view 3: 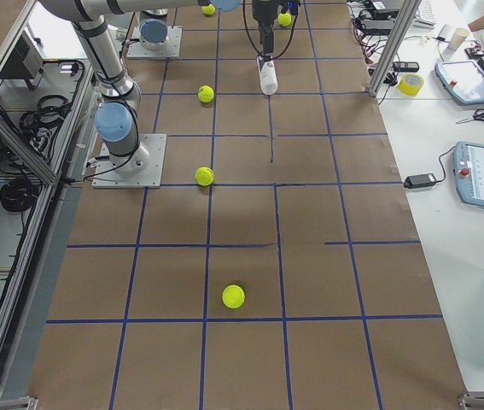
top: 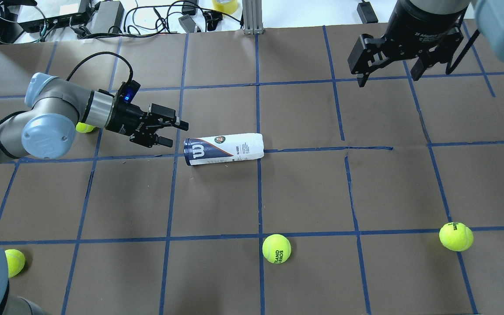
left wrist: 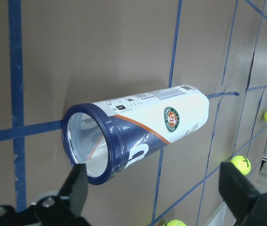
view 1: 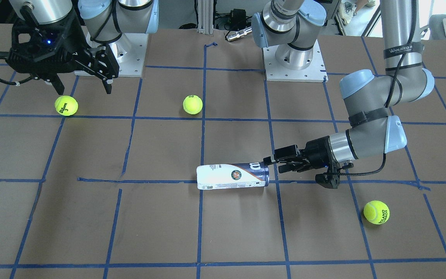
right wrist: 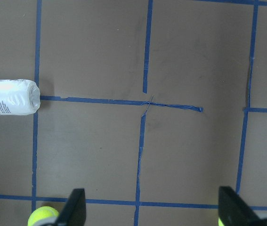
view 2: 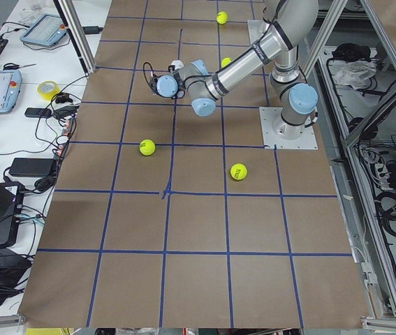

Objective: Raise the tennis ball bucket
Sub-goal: 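Reach the left gripper to the open end of the lying can and grasp it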

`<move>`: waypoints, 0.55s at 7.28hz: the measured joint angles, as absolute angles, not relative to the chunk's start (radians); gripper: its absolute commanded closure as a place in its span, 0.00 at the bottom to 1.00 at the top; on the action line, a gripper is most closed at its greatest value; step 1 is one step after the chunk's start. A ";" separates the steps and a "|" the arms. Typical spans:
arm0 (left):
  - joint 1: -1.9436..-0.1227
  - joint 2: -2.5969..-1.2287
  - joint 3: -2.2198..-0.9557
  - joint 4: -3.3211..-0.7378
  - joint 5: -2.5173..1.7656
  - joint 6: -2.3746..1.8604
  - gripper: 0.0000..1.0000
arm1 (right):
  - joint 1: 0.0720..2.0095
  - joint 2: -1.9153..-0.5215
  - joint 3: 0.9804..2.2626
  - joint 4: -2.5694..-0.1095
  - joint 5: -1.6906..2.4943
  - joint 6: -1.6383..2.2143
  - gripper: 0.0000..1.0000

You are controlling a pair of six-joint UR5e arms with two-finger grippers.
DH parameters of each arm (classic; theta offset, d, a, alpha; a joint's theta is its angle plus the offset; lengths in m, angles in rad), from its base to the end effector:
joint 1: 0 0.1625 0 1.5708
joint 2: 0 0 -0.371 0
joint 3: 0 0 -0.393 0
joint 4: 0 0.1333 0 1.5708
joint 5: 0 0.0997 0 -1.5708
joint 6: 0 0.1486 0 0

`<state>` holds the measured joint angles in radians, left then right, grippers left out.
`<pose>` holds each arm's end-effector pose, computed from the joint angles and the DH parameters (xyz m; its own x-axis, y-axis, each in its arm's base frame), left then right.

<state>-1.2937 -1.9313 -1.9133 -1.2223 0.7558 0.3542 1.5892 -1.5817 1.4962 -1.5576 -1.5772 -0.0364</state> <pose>-0.0985 -0.5362 0.1254 -0.6429 -0.0910 0.7605 -0.0358 0.9954 0.0889 0.1415 -0.4952 0.4260 -0.9985 -0.0542 0.0090 -0.0547 0.9959 -0.0720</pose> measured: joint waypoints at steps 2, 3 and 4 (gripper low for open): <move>-1.313 -1.969 -1.915 -1.204 0.750 0.354 0.00 | 1.577 -1.586 1.497 -1.554 -1.544 0.023 0.00; -1.317 -1.984 -1.916 -1.197 0.749 0.354 0.00 | 1.576 -1.586 1.498 -1.555 -1.541 0.038 0.00; -1.320 -1.996 -1.916 -1.188 0.744 0.353 0.00 | 1.576 -1.587 1.499 -1.556 -1.542 0.043 0.00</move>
